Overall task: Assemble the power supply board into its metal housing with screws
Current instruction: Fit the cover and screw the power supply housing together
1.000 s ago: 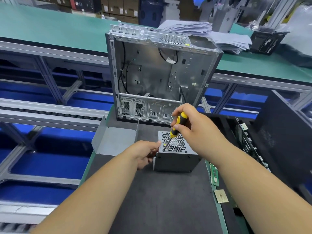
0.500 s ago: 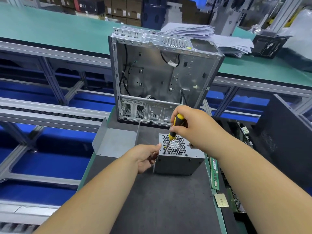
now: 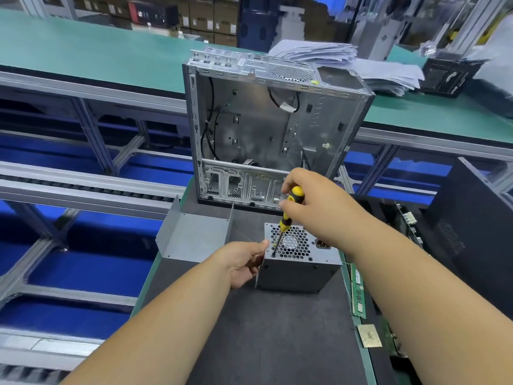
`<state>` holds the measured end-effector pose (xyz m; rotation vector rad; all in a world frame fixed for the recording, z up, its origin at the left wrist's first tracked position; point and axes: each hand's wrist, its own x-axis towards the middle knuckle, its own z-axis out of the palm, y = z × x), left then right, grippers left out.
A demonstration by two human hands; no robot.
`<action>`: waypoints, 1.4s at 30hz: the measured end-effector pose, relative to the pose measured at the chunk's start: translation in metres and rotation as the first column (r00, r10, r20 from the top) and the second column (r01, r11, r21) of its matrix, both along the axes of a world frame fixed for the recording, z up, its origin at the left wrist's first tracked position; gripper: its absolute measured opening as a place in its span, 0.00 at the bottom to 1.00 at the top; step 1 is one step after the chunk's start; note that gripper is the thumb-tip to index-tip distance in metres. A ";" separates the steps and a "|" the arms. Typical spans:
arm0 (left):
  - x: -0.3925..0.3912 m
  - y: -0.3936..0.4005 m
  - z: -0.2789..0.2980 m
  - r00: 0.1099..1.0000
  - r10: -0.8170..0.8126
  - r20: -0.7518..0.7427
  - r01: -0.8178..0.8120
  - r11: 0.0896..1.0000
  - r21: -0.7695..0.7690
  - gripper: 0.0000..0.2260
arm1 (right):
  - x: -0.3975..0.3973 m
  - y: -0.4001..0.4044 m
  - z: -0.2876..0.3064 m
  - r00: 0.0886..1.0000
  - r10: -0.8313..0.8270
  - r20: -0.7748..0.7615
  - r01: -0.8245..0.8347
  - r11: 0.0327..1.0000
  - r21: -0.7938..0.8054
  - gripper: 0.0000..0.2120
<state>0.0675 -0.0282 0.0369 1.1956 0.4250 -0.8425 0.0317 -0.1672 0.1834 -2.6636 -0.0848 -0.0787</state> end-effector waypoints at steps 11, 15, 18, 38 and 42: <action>0.001 0.001 0.000 1.000 -0.010 -0.003 0.010 0.999 0.038 0.10 | 0.008 0.000 0.020 0.964 0.238 -0.121 -0.260 0.936 -0.238 0.07; 0.000 0.001 0.002 1.000 -0.013 0.000 0.013 0.999 0.043 0.10 | 0.014 0.008 0.026 0.973 0.190 -0.132 -0.223 0.922 -0.315 0.11; 0.000 0.001 0.002 1.000 -0.014 0.004 0.014 0.999 0.042 0.10 | 0.020 0.013 0.024 0.988 0.085 -0.131 -0.140 0.854 -0.500 0.15; 0.001 0.000 -0.002 1.000 0.018 -0.010 -0.018 1.000 0.000 0.12 | 0.004 0.000 0.017 0.958 0.263 -0.114 -0.284 0.922 -0.263 0.09; 0.001 0.000 -0.003 1.000 0.018 -0.006 -0.018 1.000 0.009 0.11 | 0.008 0.003 0.027 0.971 0.209 -0.117 -0.239 0.884 -0.402 0.06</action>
